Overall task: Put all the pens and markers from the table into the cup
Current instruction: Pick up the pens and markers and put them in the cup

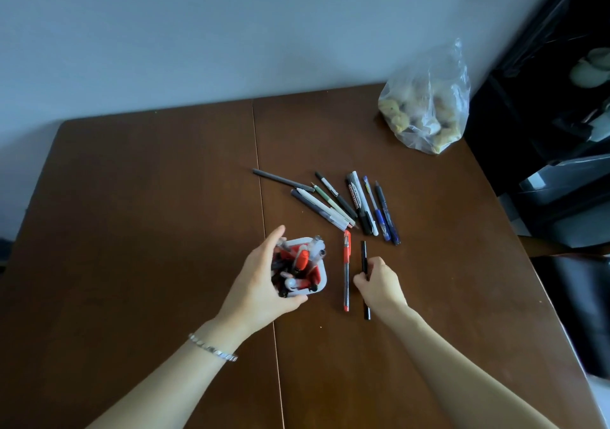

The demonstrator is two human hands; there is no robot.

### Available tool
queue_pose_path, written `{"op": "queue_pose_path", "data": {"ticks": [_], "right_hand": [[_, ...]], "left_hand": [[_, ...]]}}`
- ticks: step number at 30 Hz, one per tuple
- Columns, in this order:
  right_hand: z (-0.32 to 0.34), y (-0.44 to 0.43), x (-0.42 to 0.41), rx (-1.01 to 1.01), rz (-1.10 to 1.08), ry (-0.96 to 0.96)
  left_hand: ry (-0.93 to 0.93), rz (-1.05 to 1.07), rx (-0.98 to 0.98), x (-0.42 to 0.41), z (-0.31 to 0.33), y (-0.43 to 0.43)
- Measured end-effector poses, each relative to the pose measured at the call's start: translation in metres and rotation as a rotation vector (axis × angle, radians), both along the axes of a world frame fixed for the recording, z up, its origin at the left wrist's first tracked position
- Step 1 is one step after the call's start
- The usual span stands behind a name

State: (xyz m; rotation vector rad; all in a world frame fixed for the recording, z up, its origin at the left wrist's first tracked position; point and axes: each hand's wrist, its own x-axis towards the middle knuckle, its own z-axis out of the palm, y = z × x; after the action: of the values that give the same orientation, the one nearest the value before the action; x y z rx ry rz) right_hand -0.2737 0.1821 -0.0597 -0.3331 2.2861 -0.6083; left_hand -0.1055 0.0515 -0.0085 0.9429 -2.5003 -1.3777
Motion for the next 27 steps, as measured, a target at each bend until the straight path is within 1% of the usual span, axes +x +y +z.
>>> {"op": "queue_pose_path", "data": {"ticks": [3, 7, 8, 10, 12, 13, 14, 16, 18, 20, 22, 24, 25, 27], "right_hand": [[0.001, -0.022, 0.009, -0.019, -0.077, -0.02], [0.001, -0.04, 0.02, 0.066, -0.009, 0.12], [0.001, -0.041, 0.021, 0.079, 0.002, 0.122], [0.003, -0.04, 0.02, 0.066, 0.023, 0.055], [0.013, -0.037, 0.019, -0.023, 0.014, -0.038], [0.021, -0.034, 0.019, -0.1, -0.013, -0.075], [0.031, -0.032, 0.019, -0.208, -0.056, -0.1], [0.055, -0.028, 0.02, -0.517, -0.159, -0.14], [0.077, -0.027, 0.023, -0.806, -0.228, -0.187], [0.091, -0.028, 0.029, -0.968, -0.27, -0.247], [0.091, -0.031, 0.04, -0.993, -0.283, -0.275], [0.081, -0.036, 0.053, -0.927, -0.271, -0.235], [0.075, -0.037, 0.06, -0.888, -0.264, -0.206], [0.067, -0.04, 0.071, -0.84, -0.262, -0.166]], "left_hand": [[0.015, 0.104, 0.046, 0.016, 0.002, -0.009], [-0.012, 0.104, 0.056, 0.027, 0.0, -0.014], [-0.013, 0.103, 0.061, 0.028, -0.001, -0.014], [-0.008, 0.102, 0.066, 0.028, -0.001, -0.011], [0.001, 0.097, 0.088, 0.028, -0.002, -0.009], [0.007, 0.094, 0.103, 0.028, -0.003, -0.009], [0.012, 0.088, 0.114, 0.029, -0.004, -0.008], [0.007, 0.06, 0.104, 0.029, -0.005, -0.008], [-0.026, 0.011, 0.019, 0.027, -0.002, -0.008], [-0.053, -0.072, -0.191, 0.021, 0.003, -0.01], [-0.072, -0.184, -0.397, 0.012, 0.005, -0.015], [-0.106, -0.291, -0.521, 0.003, 0.008, -0.022], [-0.12, -0.318, -0.536, -0.002, 0.009, -0.024], [-0.094, -0.31, -0.489, -0.005, 0.01, -0.028]]}}
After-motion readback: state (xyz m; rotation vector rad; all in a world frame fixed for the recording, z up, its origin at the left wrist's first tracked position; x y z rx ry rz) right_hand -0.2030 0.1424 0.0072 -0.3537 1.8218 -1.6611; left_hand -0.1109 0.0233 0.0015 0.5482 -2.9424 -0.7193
